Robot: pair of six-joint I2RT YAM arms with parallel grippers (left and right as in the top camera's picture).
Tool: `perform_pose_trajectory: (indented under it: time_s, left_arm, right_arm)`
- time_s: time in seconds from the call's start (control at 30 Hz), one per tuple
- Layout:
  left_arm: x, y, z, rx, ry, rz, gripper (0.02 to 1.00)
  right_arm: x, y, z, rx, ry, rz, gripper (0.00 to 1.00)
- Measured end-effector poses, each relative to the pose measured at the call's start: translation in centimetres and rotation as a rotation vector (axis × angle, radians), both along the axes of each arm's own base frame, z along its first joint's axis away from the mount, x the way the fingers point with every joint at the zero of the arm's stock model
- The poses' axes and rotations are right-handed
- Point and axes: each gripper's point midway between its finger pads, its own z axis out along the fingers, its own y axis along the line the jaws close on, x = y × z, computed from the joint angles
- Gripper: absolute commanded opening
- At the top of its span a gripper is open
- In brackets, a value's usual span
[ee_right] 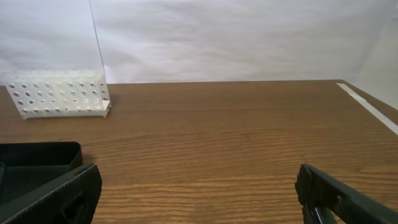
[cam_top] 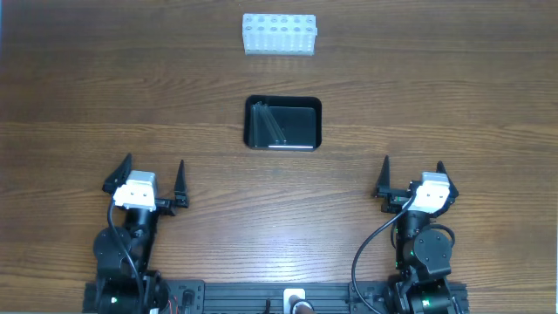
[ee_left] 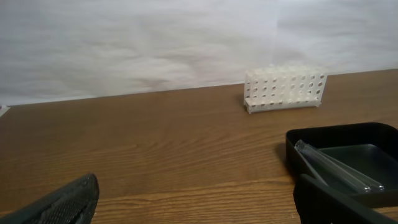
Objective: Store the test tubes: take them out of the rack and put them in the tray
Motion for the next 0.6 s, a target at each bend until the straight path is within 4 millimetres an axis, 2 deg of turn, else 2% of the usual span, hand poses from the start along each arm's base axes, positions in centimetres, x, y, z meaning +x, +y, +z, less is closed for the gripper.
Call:
perform_pose_trajectory:
  time_s: [0.37, 0.6]
  left_arm:
    - [0.0, 0.0, 0.0, 0.0, 0.0, 0.0, 1.0]
    - [0.0, 0.0, 0.0, 0.0, 0.0, 0.0, 0.998]
  right_arm:
    - [0.3, 0.9, -1.3, 0.005, 0.054, 0.05, 0.993]
    - [0.3, 0.6, -1.5, 0.023, 0.063, 0.038, 0.991]
